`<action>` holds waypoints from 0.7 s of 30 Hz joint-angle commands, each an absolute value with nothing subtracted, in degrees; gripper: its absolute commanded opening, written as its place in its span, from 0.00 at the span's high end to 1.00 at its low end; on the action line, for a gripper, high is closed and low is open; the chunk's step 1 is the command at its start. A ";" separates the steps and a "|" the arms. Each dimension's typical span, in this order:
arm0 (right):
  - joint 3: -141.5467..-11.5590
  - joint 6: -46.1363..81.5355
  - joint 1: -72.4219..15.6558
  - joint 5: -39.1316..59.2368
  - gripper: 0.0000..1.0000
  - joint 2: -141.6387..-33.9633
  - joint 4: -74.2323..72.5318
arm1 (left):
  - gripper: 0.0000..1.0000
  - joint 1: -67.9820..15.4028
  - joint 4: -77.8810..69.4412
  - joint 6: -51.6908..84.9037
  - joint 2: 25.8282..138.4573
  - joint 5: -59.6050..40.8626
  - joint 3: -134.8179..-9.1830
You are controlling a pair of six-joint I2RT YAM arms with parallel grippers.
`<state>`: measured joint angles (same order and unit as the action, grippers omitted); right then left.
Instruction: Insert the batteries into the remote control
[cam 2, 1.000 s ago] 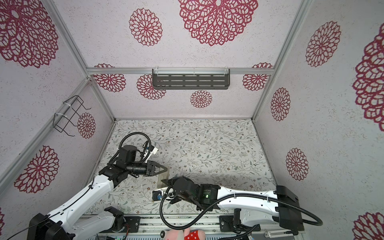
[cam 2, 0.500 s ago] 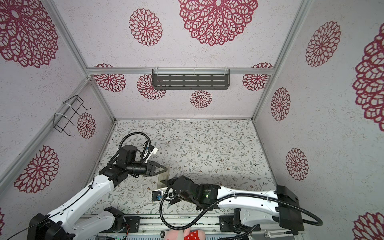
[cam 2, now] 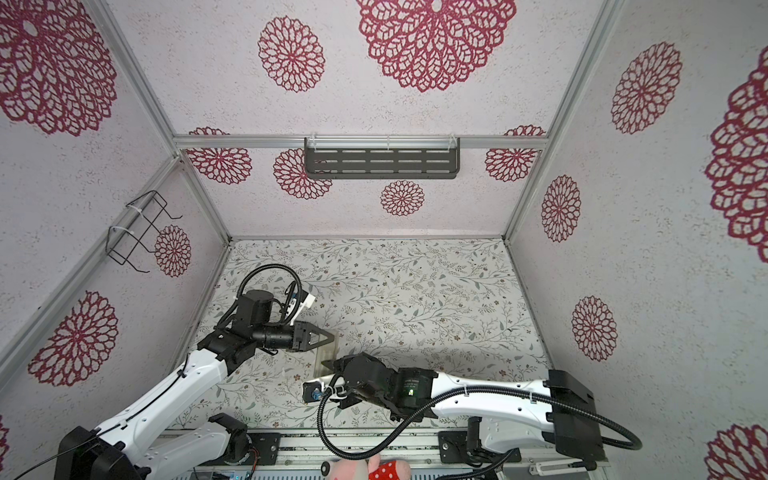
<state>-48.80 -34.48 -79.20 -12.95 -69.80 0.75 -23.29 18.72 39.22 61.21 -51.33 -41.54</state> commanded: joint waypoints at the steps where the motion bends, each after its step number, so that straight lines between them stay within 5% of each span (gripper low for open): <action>1: -49.68 -34.72 -78.92 -16.24 0.58 -70.02 0.29 | 1.00 -23.34 17.75 39.53 61.09 -54.40 -42.45; 21: -50.11 -37.79 -78.93 -23.68 0.69 -71.40 -2.90 | 1.00 -23.32 17.27 39.58 61.34 -54.68 -42.01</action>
<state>-48.80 -36.67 -79.77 -17.10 -70.98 -0.03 -22.72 16.43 39.09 61.49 -50.00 -41.54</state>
